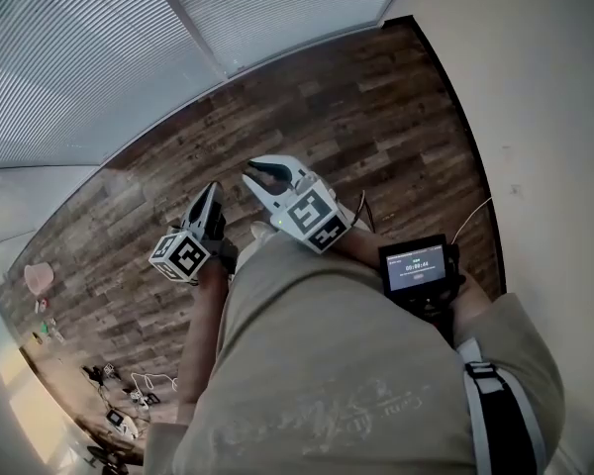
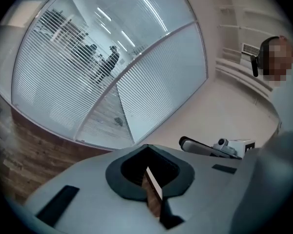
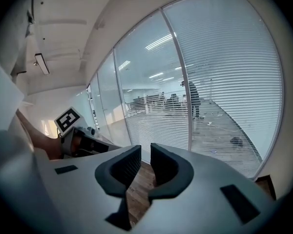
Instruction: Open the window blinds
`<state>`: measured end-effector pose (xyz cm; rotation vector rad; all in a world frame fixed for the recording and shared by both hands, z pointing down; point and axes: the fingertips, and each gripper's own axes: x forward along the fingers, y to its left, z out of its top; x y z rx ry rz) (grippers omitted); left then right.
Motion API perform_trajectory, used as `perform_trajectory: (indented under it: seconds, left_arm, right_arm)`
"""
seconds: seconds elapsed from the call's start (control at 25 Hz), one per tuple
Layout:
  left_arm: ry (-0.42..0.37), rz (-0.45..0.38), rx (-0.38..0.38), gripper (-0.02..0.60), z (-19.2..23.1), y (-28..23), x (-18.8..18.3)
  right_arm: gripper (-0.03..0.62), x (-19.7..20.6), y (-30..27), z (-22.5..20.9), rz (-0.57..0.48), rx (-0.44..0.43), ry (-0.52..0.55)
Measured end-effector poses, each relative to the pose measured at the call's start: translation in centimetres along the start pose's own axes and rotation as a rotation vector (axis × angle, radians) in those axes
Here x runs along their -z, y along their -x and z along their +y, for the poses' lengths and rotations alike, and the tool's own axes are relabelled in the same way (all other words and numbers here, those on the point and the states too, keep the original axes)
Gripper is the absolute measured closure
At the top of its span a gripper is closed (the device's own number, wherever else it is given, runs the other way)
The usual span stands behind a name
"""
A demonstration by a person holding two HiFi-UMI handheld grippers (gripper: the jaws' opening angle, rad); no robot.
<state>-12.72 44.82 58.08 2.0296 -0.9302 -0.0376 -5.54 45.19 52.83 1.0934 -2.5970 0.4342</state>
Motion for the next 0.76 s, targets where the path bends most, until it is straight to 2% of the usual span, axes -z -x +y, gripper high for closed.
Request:
perform_trajectory:
  seconds: [0.4, 0.56, 0.64, 0.76]
  left_arm:
    - [-0.004, 0.055, 0.018, 0.568, 0.3, -2.2, 1.7]
    - [-0.008, 0.073, 0.047, 0.568, -0.3, -3.0, 1.2]
    - [0.000, 0.054, 0.079, 0.568, -1.3, -3.1, 0.5]
    - [0.017, -0.025, 0.156, 0.568, -3.6, -2.9, -1.3]
  right_arm:
    - [0.539, 1.8, 0.5, -1.8, 0.003, 0.033, -0.041]
    - [0.537, 1.3, 0.3, -2.3, 0.000, 0.038, -0.050]
    - [0.538, 0.8, 0.3, -2.3, -0.004, 0.036, -0.056]
    - [0.539, 0.1, 0.7, -2.1, -0.013, 0.030, -0.062]
